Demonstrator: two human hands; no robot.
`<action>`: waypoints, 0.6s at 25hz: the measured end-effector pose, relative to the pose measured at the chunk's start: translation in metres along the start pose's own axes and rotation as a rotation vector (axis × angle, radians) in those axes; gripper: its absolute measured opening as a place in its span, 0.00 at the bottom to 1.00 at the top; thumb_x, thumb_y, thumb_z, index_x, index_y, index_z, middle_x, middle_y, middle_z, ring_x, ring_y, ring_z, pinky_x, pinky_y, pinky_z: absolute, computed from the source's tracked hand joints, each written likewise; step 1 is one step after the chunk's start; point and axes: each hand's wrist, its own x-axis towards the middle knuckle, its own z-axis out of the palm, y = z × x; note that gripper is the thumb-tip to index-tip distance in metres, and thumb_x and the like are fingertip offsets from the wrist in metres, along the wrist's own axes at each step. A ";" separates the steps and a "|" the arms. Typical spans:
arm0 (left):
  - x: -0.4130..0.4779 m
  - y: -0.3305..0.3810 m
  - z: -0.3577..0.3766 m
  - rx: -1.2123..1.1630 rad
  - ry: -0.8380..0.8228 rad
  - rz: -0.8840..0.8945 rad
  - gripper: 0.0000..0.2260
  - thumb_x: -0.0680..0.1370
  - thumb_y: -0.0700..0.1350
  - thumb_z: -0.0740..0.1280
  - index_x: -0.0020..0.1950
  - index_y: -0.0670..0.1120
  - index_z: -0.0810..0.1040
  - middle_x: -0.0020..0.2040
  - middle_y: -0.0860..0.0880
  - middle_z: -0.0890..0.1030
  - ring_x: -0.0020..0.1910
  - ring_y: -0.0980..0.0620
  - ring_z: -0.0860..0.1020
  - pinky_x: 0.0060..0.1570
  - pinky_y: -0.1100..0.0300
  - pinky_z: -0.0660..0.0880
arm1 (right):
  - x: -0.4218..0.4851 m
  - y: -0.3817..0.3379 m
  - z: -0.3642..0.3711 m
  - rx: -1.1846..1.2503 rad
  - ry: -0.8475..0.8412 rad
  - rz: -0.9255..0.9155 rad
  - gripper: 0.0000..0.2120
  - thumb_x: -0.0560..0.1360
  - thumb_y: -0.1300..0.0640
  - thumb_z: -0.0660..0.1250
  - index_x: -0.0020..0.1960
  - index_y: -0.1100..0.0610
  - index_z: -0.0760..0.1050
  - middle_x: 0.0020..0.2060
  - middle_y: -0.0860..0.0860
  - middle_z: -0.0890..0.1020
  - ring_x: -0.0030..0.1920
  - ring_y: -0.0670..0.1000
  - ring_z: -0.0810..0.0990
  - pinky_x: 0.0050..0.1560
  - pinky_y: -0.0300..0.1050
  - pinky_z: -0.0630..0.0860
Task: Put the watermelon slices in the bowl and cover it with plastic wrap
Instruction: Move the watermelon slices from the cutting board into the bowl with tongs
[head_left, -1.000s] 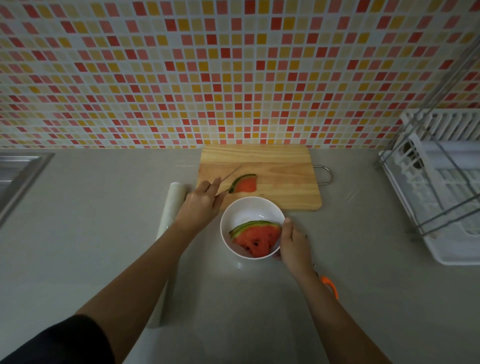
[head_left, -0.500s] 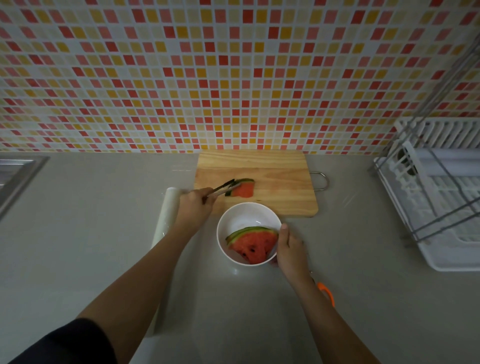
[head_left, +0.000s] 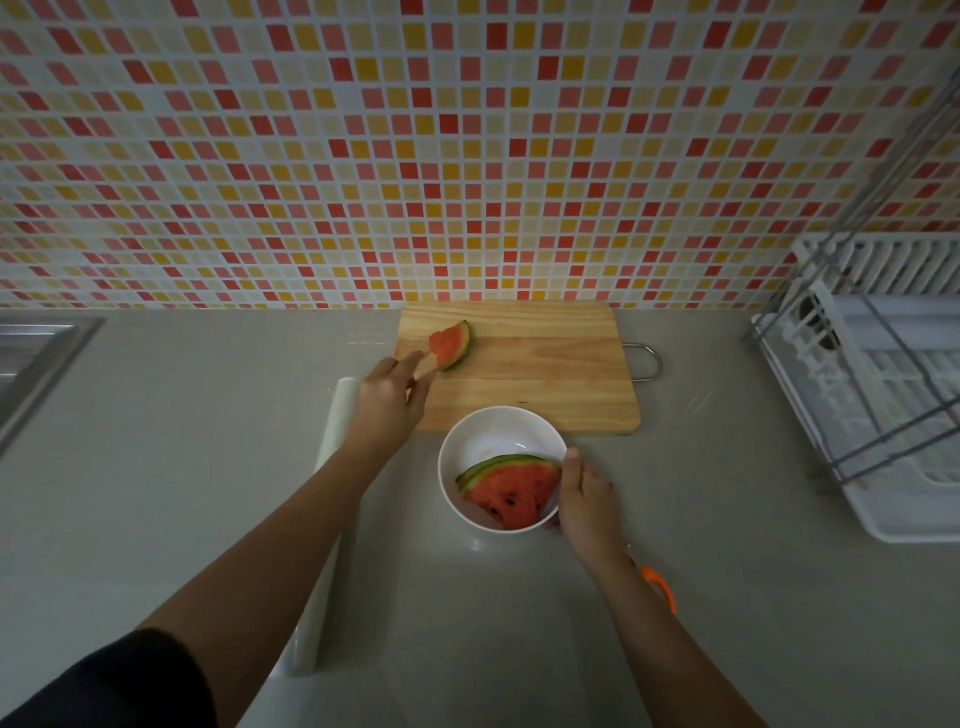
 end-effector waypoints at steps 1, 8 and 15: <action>0.006 -0.005 -0.003 -0.052 0.013 -0.144 0.13 0.75 0.42 0.70 0.57 0.38 0.81 0.40 0.37 0.82 0.35 0.39 0.80 0.38 0.54 0.76 | 0.000 0.000 0.000 0.011 0.006 0.005 0.23 0.81 0.47 0.48 0.38 0.55 0.75 0.27 0.45 0.76 0.23 0.37 0.75 0.17 0.25 0.62; -0.008 -0.005 0.006 0.199 -0.113 0.063 0.15 0.70 0.38 0.75 0.54 0.31 0.80 0.36 0.34 0.80 0.24 0.36 0.77 0.22 0.53 0.75 | 0.000 -0.001 0.000 -0.001 -0.004 0.005 0.24 0.81 0.46 0.48 0.33 0.52 0.73 0.27 0.46 0.77 0.25 0.41 0.78 0.19 0.30 0.67; -0.004 -0.007 0.008 0.084 -0.076 -0.107 0.08 0.75 0.35 0.68 0.50 0.31 0.80 0.38 0.31 0.80 0.30 0.33 0.79 0.30 0.47 0.77 | -0.001 -0.002 0.000 0.026 -0.008 0.009 0.23 0.81 0.47 0.49 0.33 0.53 0.73 0.27 0.46 0.76 0.23 0.33 0.75 0.16 0.27 0.64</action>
